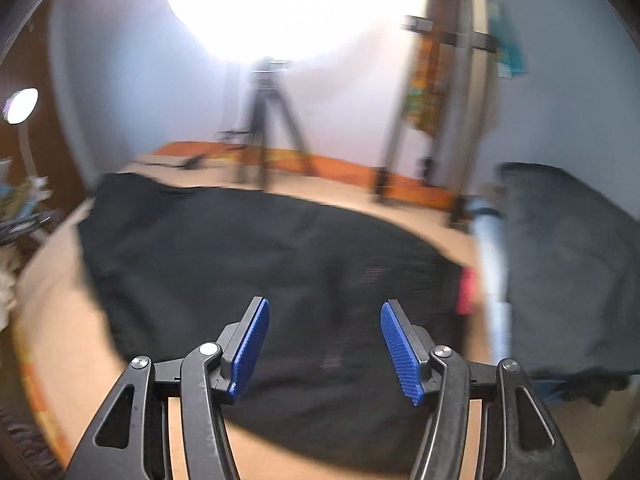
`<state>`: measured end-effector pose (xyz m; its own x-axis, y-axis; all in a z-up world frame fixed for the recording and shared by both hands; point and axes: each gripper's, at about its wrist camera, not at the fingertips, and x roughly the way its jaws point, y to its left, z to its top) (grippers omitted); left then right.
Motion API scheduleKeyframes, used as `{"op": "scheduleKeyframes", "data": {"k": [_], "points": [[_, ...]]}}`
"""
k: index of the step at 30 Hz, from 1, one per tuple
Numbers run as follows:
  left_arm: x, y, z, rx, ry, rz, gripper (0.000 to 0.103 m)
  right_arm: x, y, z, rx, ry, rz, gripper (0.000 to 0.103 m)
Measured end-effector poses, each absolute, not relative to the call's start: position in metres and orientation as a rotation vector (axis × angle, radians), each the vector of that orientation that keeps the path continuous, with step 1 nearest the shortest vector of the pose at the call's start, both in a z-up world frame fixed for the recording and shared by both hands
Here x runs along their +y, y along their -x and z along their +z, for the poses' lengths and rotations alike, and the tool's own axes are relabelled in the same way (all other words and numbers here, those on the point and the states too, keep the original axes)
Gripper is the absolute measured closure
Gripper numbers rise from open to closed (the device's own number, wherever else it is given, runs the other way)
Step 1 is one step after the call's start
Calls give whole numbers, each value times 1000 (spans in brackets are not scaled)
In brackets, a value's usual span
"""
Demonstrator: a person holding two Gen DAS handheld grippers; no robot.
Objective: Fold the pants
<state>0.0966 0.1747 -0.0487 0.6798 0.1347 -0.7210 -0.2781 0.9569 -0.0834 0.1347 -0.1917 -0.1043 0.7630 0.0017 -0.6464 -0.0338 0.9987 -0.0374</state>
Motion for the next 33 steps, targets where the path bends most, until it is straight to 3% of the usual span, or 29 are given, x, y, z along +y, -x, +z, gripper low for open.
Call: {"op": "scheduleKeyframes", "data": {"k": [10,24,27,31,33], "points": [[266,-112,-76,826,457,268,57,-103,-143,-116,728,135,274,42],[282,-164,-119,887,478,192,57,48,-214,-128,768,285,542,43],[283,-169,-125,904,470,201,49,72,-218,-142,791,343,557,43],[281,-168,-130,883,486,184,49,84,-227,-162,829,384,548,43],[275,-168,-130,871,480,173,59,85,-233,-172,844,401,527,42]]}}
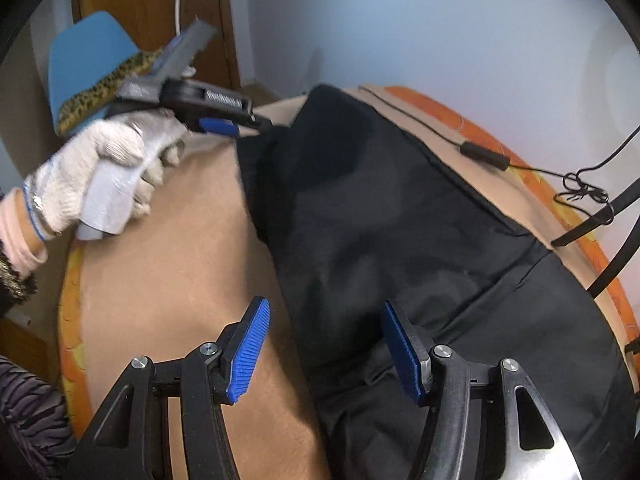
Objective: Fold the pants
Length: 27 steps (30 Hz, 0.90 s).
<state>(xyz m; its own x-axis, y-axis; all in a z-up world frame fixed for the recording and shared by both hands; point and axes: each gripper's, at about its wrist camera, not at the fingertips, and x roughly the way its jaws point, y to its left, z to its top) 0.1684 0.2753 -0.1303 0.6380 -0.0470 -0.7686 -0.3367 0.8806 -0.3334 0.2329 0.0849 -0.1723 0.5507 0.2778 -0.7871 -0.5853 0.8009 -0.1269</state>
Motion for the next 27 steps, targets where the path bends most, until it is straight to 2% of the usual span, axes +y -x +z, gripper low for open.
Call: {"op": "scheduleKeyframes", "data": {"k": [2,3,4,6,12,15,16,18,19,27], "points": [[268,-172,-133,878,460,171,86,86,-237,-179,857,420,509,42],[265,-172,-132,864,451,178,95,86,-239,-183,863,431,498,42],[264,-171,-130,856,451,176,100,88,-239,-184,865,439,492,42],[267,-168,-123,831,474,177,103,87,-240,-186,866,447,481,42],[285,-148,-89,735,375,295,103,85,-237,-182,858,475,472,43],[302,-146,-95,742,460,270,103,82,-236,-178,849,473,469,43],[305,-147,-100,754,501,238,101,82,-235,-178,848,473,469,43],[307,-150,-110,784,557,182,79,83,-234,-177,847,480,469,43],[305,-152,-112,791,557,179,76,84,-233,-176,844,482,469,43],[309,-144,-104,808,493,205,73,110,-245,-140,799,376,581,42]]}}
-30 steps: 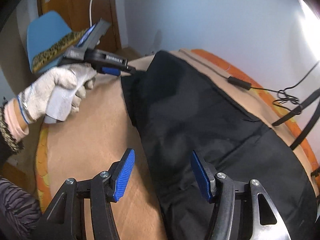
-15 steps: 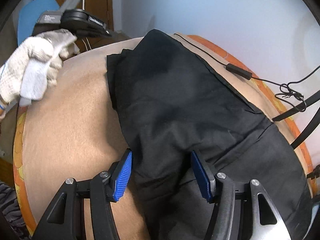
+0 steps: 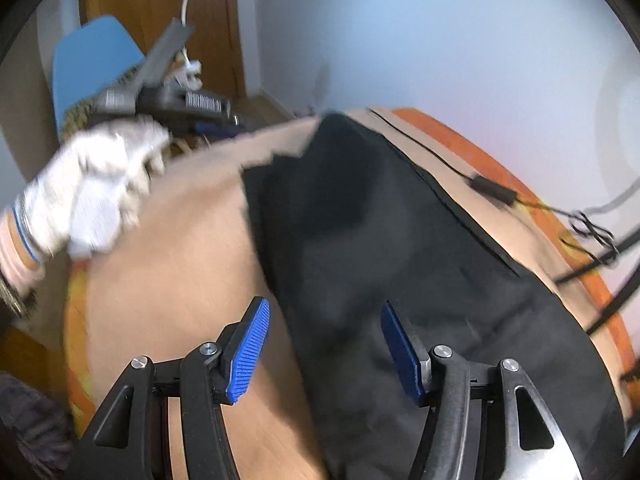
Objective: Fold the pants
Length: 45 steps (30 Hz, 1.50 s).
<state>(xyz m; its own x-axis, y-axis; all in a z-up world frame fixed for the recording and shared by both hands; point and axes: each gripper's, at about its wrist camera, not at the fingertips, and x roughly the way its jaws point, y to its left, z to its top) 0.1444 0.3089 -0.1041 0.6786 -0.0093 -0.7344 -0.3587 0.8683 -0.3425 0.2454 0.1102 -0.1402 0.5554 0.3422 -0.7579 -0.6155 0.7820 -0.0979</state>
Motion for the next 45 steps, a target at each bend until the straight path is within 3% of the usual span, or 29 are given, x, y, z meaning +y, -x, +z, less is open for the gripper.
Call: {"op": "scheduleKeyframes", "data": {"k": [7,20,23,25,28,41,42,44,45], "points": [[319,-113,-86,769,434,216,73,169,-300,-129,853,220,707,49],[325,-108,-99,777,444,187,73,260,-383,-180,1009,202,650,55],[328,-105,-97,765,459,184,73,262,-387,-180,993,219,617,66],[331,-103,-96,753,465,188,73,259,-390,-180,984,232,591,85],[332,-102,-94,743,466,192,73,249,-394,-178,995,184,602,102],[341,-99,-95,729,521,195,73,258,-367,-171,981,244,780,103],[341,-99,-96,733,525,191,73,259,-368,-172,959,292,725,99],[342,-98,-96,730,532,186,73,261,-374,-174,952,337,642,75],[342,-97,-96,729,531,186,73,258,-377,-173,970,302,655,58]]}}
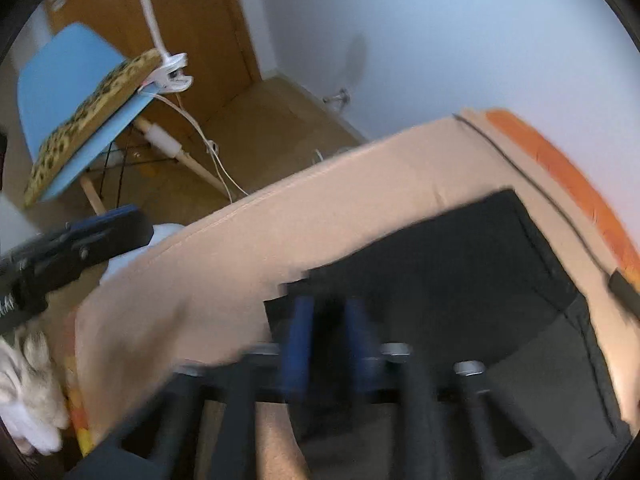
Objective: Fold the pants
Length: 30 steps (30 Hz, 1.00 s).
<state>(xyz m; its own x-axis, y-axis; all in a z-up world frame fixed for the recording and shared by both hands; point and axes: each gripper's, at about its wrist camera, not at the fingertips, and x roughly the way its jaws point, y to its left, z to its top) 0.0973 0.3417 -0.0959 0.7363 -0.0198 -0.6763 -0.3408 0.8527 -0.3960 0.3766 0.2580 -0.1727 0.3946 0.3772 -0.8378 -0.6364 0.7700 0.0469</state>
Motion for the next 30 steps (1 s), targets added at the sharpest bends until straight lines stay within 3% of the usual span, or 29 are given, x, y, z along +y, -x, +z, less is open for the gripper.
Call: {"op": "scheduleKeyframes", "data": {"k": [12,15,18,26,30], "points": [[348,-96,-97,715,546,210,73,288,-349,-188,908,550,620,52],[348,-96,-97,717,548,208,73,282,-358,-187,917,509,601,62],[347,-96,-97,716,545,205,73,277,-364,-183,922,493,560,92],[356,-92,-96,697,567,219,73,224,-385,-149,960,-40,662,97],[363,-90,-101,696,603,238,73,226,-389,-150,981,-126,705,97]]}}
